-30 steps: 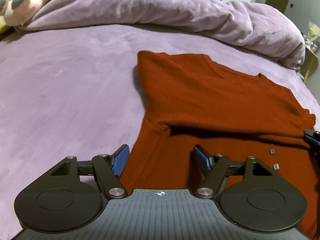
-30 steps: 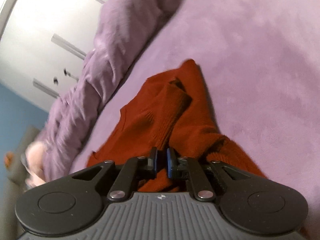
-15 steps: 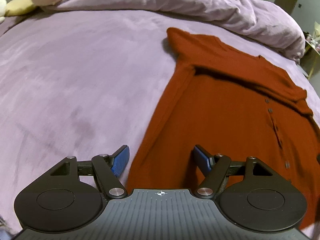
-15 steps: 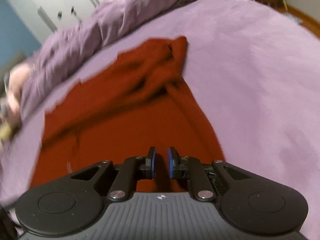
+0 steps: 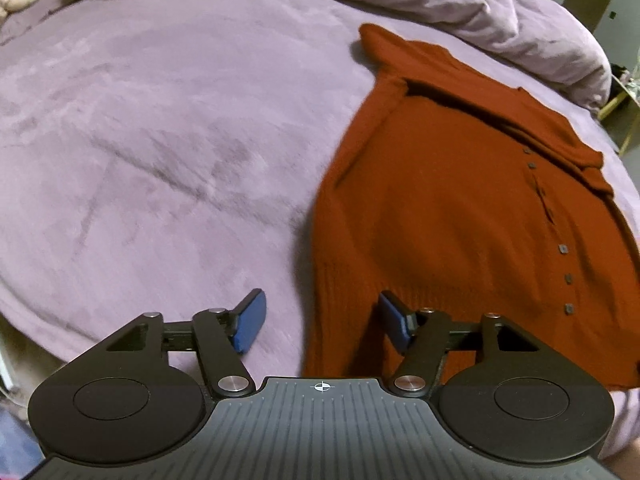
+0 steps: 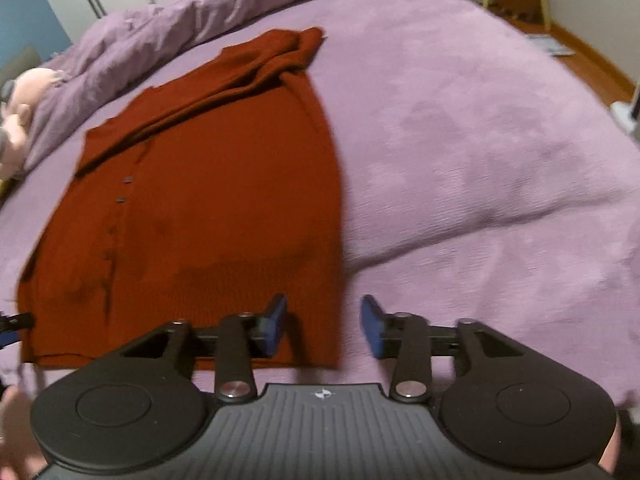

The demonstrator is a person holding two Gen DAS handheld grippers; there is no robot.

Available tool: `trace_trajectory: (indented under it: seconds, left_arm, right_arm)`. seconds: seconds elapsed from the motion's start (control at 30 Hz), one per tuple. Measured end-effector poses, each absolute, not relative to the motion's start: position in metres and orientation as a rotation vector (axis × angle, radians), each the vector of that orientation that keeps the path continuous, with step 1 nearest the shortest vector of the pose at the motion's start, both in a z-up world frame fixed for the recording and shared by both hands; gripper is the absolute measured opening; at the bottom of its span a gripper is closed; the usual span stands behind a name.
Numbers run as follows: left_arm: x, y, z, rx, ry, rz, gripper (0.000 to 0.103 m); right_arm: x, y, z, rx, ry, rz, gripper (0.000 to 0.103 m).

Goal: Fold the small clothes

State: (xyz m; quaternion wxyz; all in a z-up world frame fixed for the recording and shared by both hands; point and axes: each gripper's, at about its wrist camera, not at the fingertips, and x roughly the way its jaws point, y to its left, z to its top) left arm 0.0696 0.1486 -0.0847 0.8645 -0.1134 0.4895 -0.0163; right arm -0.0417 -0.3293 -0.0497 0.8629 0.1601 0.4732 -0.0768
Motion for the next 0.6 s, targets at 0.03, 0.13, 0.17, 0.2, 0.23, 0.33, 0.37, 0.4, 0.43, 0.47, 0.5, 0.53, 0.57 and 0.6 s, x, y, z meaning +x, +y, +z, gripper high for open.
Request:
trace_trajectory:
  seconds: [0.03,0.13,0.17,0.2,0.23,0.33,0.37,0.4,0.43,0.47,0.5,0.53,0.57,0.6]
  left_arm:
    - [0.069,0.148,-0.086,-0.244,1.029,-0.043,0.064]
    - [0.069,0.147,-0.087,-0.23,1.036,-0.045,0.053]
    - [0.069,0.147,-0.085,-0.224,1.039,-0.057,0.041]
    - [0.07,0.146,-0.083,-0.222,1.044,-0.08,0.033]
    - [0.068,0.146,-0.083,-0.222,1.049,-0.098,0.032]
    - [0.072,0.144,-0.086,-0.209,1.077,-0.129,0.027]
    - [0.075,0.144,-0.087,-0.21,1.084,-0.137,0.025]
    - [0.077,0.145,-0.088,-0.213,1.09,-0.145,0.021]
    - [0.078,0.145,-0.088,-0.215,1.094,-0.158,0.019]
    - [0.08,0.146,-0.088,-0.222,1.098,-0.179,0.012]
    - [0.082,0.147,-0.088,-0.229,1.103,-0.203,0.011]
    - [0.085,0.148,-0.087,-0.234,1.104,-0.219,0.01]
    - [0.088,0.15,-0.085,-0.249,1.104,-0.234,0.009]
    - [0.09,0.152,-0.082,-0.274,1.097,-0.248,0.009]
  right_arm:
    - [-0.043,-0.332,-0.049,0.347,0.989,-0.163,0.046]
    - [-0.041,-0.336,-0.054,0.379,0.997,-0.152,0.046]
    - [-0.039,-0.337,-0.055,0.403,1.005,-0.144,0.045]
    - [-0.038,-0.338,-0.056,0.429,1.013,-0.129,0.045]
    - [-0.038,-0.338,-0.056,0.451,1.013,-0.116,0.044]
    - [-0.034,-0.335,-0.058,0.479,1.019,-0.087,0.036]
    - [-0.031,-0.334,-0.06,0.47,1.034,-0.09,0.031]
    - [-0.028,-0.333,-0.062,0.461,1.052,-0.095,0.027]
    - [-0.026,-0.333,-0.064,0.458,1.067,-0.101,0.018]
    - [-0.025,-0.334,-0.066,0.464,1.077,-0.1,0.014]
    - [-0.024,-0.335,-0.067,0.477,1.075,-0.089,0.01]
    - [-0.023,-0.337,-0.066,0.497,1.072,-0.073,0.005]
    - [-0.022,-0.339,-0.066,0.527,1.065,-0.055,0.005]
    - [-0.02,-0.343,-0.064,0.575,1.052,-0.027,0.005]
